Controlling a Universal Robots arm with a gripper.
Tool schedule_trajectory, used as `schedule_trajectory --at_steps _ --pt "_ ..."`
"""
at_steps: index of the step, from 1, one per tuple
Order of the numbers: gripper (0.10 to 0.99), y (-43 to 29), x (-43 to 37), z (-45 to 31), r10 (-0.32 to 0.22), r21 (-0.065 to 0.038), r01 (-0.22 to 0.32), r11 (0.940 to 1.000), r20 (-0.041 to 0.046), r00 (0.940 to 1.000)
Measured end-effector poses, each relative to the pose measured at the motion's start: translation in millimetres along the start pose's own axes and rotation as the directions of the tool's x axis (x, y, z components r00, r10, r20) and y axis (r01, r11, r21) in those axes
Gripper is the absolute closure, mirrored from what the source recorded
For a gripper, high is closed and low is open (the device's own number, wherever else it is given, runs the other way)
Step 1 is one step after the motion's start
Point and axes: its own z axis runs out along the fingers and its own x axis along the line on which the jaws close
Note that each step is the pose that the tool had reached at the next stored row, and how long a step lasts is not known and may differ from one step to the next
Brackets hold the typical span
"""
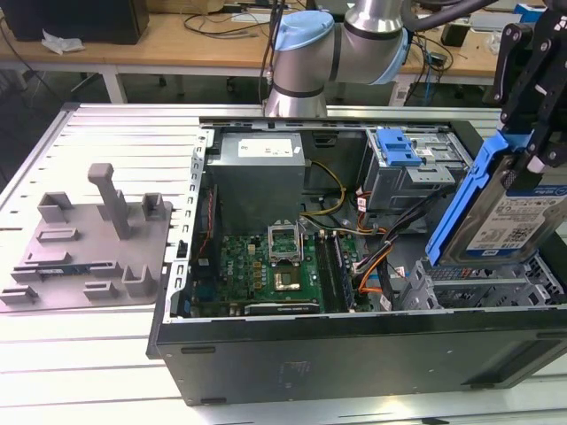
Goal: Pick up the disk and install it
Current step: 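Insert the disk into the insertion slot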
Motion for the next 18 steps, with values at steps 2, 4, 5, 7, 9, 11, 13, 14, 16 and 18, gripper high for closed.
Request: schedule_trajectory --at_steps 2,4,5,7,9,11,13,14,16,18 --pt "0.718 0.0 0.3 1.1 0.000 0.000 0.000 1.0000 -0.0001 1.0000" --pt "0.718 -0.1 0.9 2.2 0.000 0.000 0.000 1.0000 -0.0001 1.0000" --pt "0.718 -0.1 1.3 2.7 0.000 0.000 0.000 1.0000 -0.0002 1.0000" --pt "0.718 -0.3 2.5 4.1 0.000 0.000 0.000 1.0000 0.0002 1.0000" --pt "0.718 -0.3 3.3 5.2 0.000 0.000 0.000 1.0000 -0.0003 1.0000" --pt "0.718 -0.5 3.5 6.7 0.000 0.000 0.000 1.0000 -0.0001 1.0000" --pt "0.718 -0.7 3.6 7.7 0.000 0.000 0.000 1.0000 -0.0001 1.0000" --pt "0.718 -0.9 3.6 8.3 0.000 0.000 0.000 1.0000 0.0000 1.0000" --pt "0.718 -1.2 3.7 9.3 0.000 0.000 0.000 1.0000 -0.0001 1.0000" --pt "0.718 -1.4 3.8 10.5 0.000 0.000 0.000 1.0000 0.0000 1.0000"
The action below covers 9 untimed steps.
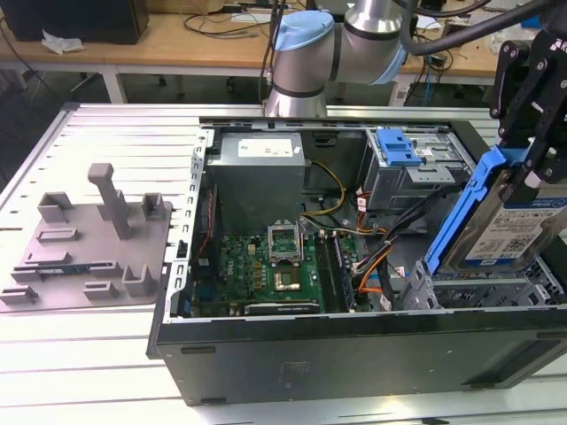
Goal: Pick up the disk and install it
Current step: 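Insert the disk into the insertion slot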
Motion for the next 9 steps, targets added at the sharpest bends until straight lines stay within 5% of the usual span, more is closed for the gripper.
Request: schedule_trajectory --at_steps 9 --pt "0.718 0.0 0.4 9.1 0.000 0.000 0.000 1.0000 0.0001 1.0000"
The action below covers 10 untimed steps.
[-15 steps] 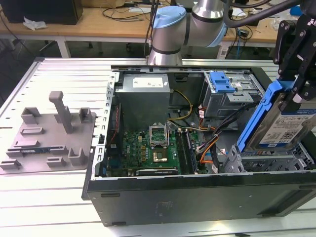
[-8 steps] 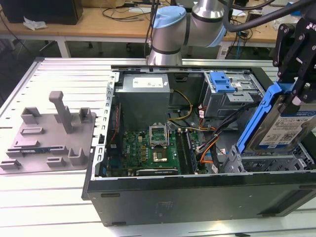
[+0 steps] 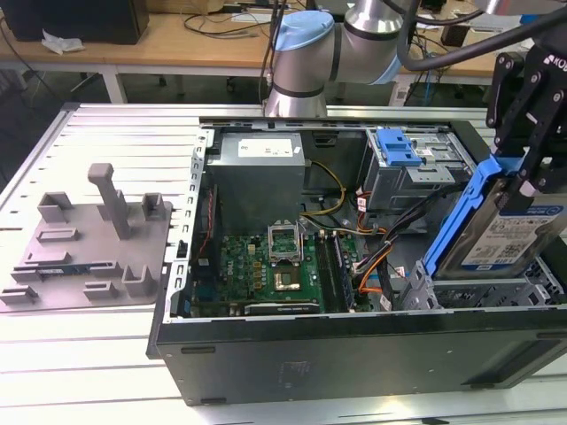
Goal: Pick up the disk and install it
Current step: 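Insert the disk into the insertion slot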
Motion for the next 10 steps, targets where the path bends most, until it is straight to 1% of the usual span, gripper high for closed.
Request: schedule_trajectory --at_steps 7,8,10 --pt "0.718 0.2 0.3 9.2 -0.001 0.000 0.001 1.0000 -0.0001 1.0000" --pt "0.718 0.3 0.3 12.2 -0.001 0.000 0.001 1.0000 0.0000 1.0000" --pt "0.718 0.4 0.3 15.4 -0.001 0.000 0.001 1.0000 0.0000 1.0000"
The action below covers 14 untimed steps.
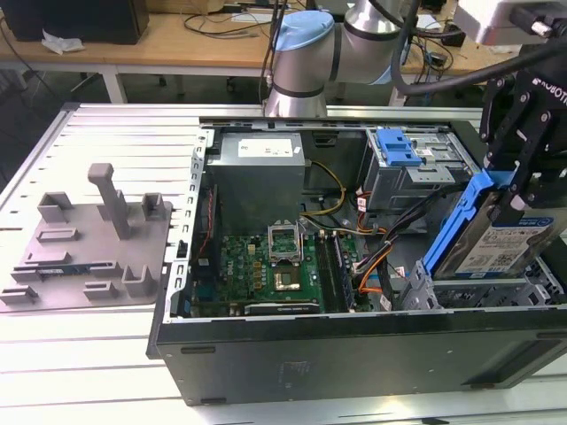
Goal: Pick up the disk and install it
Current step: 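Insert the disk into the insertion slot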
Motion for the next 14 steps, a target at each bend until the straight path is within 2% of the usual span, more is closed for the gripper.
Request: schedule_trajectory --at_steps 9,10,11,14 --pt "0.718 0.7 0.8 15.0 -0.001 0.000 0.001 1.0000 -0.0003 1.0000" --pt "0.706 0.8 0.9 16.8 -0.001 0.000 0.001 1.0000 -0.0001 1.0000" --pt "0.580 0.8 0.9 17.0 -0.001 0.000 0.001 1.0000 -0.0002 1.0000" --pt "0.580 0.8 0.9 17.2 -0.001 0.000 0.001 1.0000 -0.0002 1.0000"
